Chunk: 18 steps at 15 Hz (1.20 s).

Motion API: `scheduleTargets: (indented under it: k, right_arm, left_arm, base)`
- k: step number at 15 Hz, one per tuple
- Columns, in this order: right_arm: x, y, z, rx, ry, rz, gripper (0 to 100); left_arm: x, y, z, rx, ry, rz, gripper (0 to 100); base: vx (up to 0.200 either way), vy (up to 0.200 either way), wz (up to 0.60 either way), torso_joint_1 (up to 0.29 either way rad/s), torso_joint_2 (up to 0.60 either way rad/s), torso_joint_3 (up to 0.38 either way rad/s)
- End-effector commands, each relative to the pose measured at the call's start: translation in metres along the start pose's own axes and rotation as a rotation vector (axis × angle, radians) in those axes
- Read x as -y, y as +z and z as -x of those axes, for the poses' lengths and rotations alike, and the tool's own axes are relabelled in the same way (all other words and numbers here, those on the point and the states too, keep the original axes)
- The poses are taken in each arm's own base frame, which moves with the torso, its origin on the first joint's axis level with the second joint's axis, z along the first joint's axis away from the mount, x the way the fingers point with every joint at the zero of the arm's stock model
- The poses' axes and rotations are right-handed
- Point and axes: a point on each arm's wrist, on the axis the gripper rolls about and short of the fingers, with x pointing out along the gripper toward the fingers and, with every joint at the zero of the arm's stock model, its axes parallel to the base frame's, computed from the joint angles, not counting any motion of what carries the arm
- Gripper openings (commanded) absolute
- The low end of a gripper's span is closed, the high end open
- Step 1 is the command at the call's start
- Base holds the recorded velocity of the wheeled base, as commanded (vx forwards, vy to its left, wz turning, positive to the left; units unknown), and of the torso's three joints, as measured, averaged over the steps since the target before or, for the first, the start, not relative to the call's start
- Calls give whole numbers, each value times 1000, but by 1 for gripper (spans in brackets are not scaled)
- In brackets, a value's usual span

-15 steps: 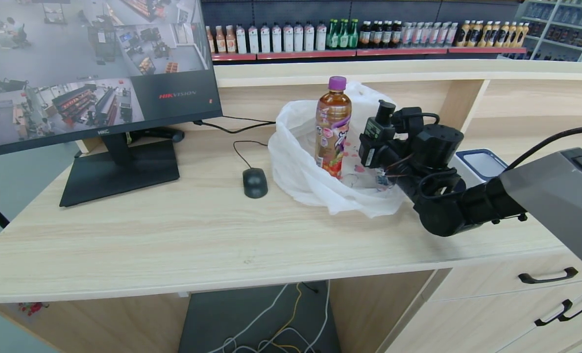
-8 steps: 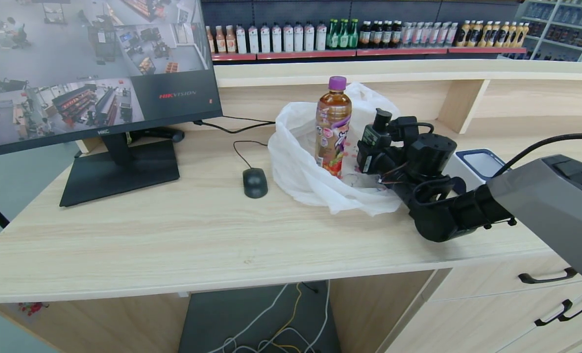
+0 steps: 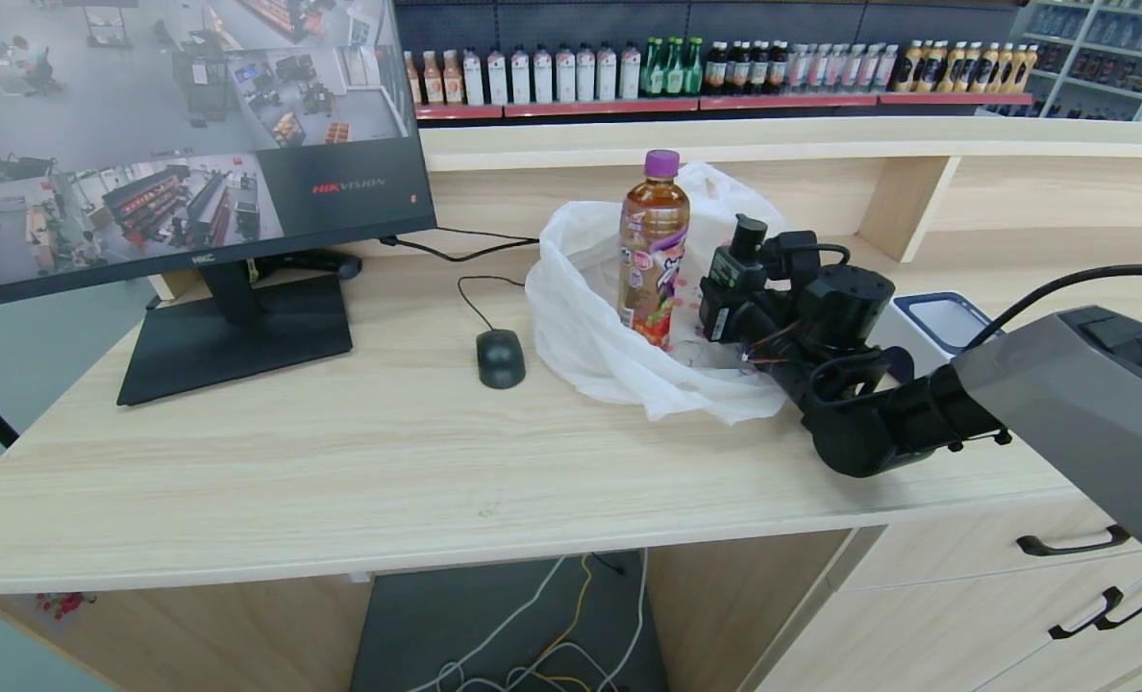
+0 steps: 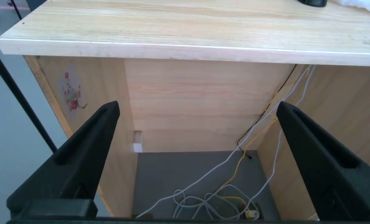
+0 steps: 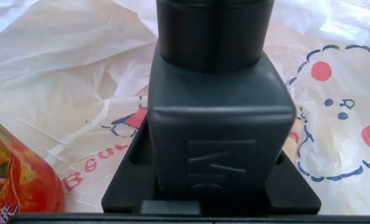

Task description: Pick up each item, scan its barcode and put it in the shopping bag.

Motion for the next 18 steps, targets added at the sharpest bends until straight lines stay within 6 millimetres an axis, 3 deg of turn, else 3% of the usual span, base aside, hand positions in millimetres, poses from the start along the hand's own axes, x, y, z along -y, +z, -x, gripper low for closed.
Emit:
scheduleTargets:
  k: [1,7,8,14,18]
  right_arm:
    - [0,-3,0,-10,-2,2,0]
    - [0,-6,2,-22,-6,7,0]
    - [0,-6,2,-22,-6,7,100]
    - [-2,5,2,19,-3,3,100]
    - [0,40,11,94,-8,10,100]
  left_arm:
    - [0,0,0,0,-1,0,100]
    - [0,0,0,0,0,0,100]
    - [0,0,0,0,0,0,100]
    - [0,0,0,0,0,0,100]
    - [0,0,0,0,-1,0,100]
  base:
    - [0,0,0,0,0,0]
    - [0,0,0,0,0,0]
    - [0,0,0,0,0,0]
    - [0,0,0,0,0,0]
    - [0,0,0,0,0,0]
